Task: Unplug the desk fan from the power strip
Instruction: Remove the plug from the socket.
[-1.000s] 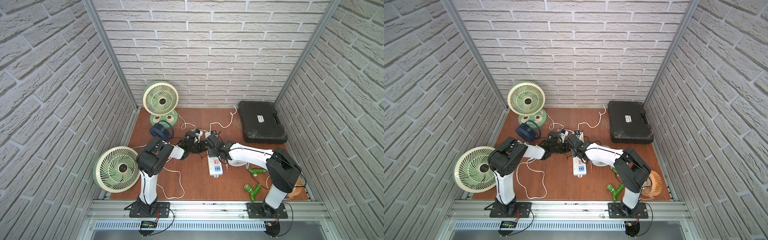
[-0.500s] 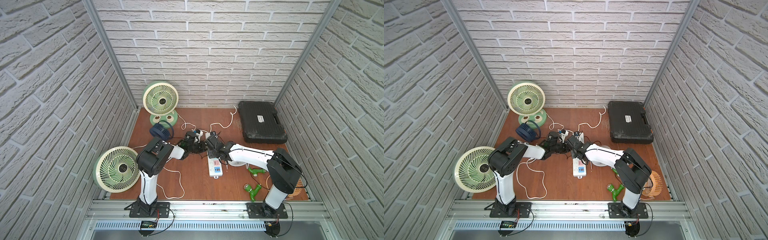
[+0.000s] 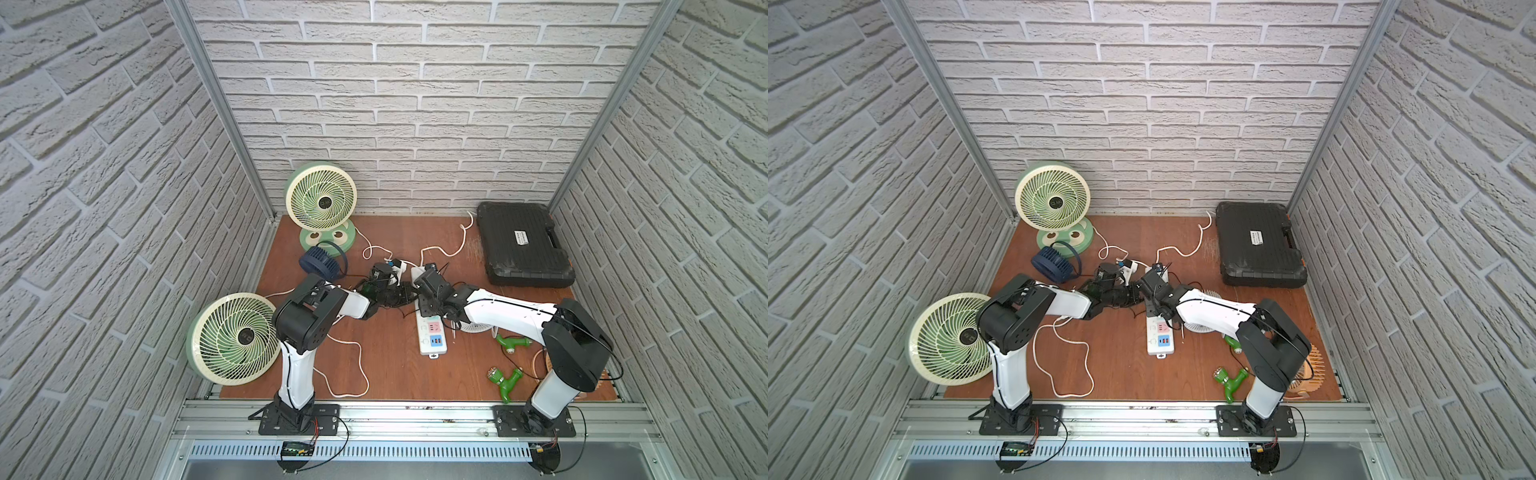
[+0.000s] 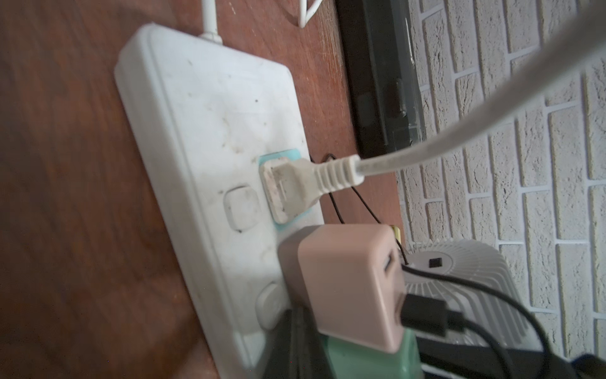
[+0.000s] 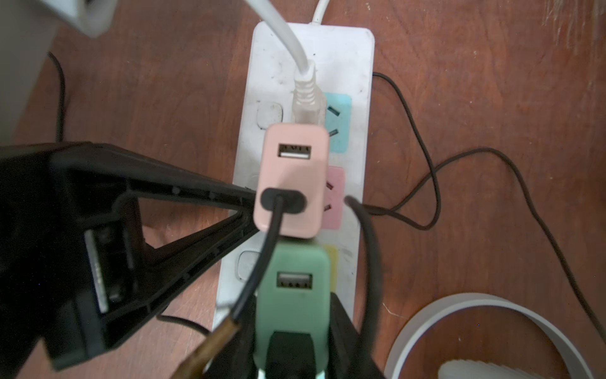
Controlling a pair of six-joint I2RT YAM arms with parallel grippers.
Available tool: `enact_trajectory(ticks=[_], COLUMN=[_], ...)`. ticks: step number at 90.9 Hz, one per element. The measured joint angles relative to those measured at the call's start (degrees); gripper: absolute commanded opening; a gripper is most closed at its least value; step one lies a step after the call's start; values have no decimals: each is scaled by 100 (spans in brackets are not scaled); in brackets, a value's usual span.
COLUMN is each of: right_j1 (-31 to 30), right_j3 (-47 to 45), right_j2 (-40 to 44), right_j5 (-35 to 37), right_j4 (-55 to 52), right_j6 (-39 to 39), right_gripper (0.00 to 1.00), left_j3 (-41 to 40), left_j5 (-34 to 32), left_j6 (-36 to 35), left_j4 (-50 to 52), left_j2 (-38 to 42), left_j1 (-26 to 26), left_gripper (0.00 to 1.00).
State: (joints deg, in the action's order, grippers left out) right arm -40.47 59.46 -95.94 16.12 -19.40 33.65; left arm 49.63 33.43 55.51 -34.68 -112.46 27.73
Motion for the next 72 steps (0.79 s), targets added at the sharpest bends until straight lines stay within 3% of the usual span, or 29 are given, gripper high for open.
enact_trajectory(ticks=[9,29,47,72], right_j1=[61,-251,0,-195], right_j3=[-35,238,57,105], right_j2=[48,-46,138,227], right_j5=[-179,396,-105,192], right_j4=[26,-317,-114,-76], right_j6=[39,-52,24,-125], right_gripper=[9,9,9,9], left_j3=[0,0,0,0], left_j5=[-2,0,-4,-2], left_j6=[0,-2,-9,-20], left_j4=[0,0,0,0], left_j2=[0,0,0,2], left_j1=[0,0,0,0], left_gripper=[0,0,0,0])
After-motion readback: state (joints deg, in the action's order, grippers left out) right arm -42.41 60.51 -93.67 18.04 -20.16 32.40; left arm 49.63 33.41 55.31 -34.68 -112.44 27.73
